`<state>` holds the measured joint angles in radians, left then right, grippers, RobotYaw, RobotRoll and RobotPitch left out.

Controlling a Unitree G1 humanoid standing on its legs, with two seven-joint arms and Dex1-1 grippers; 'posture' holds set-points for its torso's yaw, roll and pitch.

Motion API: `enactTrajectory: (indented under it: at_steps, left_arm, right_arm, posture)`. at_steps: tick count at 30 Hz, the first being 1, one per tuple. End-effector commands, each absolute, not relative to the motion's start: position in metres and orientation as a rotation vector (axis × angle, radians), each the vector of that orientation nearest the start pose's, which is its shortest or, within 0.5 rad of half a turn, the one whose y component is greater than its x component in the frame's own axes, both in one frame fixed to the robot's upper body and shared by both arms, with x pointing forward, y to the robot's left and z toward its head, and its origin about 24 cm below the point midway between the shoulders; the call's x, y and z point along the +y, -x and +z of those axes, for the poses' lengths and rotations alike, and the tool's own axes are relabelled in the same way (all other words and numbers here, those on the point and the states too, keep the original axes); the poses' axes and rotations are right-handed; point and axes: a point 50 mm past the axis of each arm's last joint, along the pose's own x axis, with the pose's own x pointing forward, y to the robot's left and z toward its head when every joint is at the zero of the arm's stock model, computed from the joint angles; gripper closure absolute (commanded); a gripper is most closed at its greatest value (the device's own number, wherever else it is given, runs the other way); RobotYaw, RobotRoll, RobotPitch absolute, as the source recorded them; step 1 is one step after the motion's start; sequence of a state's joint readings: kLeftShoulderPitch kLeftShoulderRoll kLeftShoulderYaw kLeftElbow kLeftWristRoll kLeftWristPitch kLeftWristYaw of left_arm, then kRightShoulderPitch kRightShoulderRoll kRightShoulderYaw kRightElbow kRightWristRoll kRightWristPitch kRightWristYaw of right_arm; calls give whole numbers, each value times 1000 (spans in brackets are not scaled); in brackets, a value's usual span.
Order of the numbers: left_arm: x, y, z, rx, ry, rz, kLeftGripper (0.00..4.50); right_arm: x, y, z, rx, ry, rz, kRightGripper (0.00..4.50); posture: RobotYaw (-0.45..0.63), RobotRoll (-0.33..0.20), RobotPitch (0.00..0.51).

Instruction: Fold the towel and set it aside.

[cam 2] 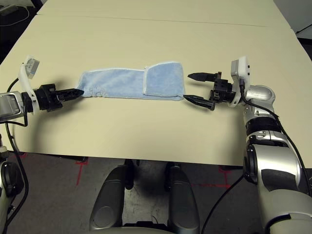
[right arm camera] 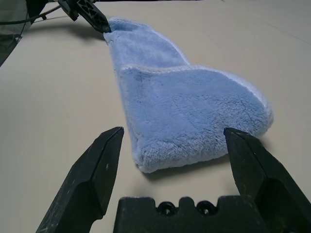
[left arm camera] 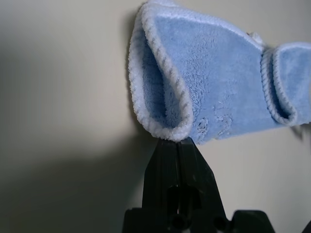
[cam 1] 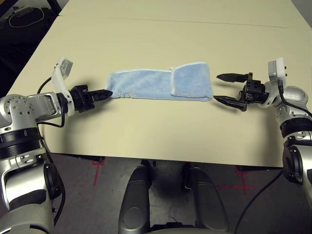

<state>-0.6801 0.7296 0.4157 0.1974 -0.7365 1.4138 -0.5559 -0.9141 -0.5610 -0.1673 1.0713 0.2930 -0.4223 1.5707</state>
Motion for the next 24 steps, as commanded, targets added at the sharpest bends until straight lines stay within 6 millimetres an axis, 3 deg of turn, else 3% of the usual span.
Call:
enactTrajectory:
  at_steps: [1,7,15,24]
  left_arm:
    - [280,-294,192,536,422,-464,4474]
    - [277,-302,204,492,364,-499,4474]
    - [249,-310,218,470,265,-635,4474]
    - [211,-308,249,400,153,-818,4474]
  right_arm:
    - [-245,-346,166,-210,343,1202,0]
    - [-247,-345,167,-204,345,1209,0]
    - [-246,-345,168,-205,345,1215,0]
    - [-243,-346,165,-204,334,1218,0]
  posture:
    - [75,0,233]
    - [70,0,231]
    - [61,0,221]
    - [71,0,216]
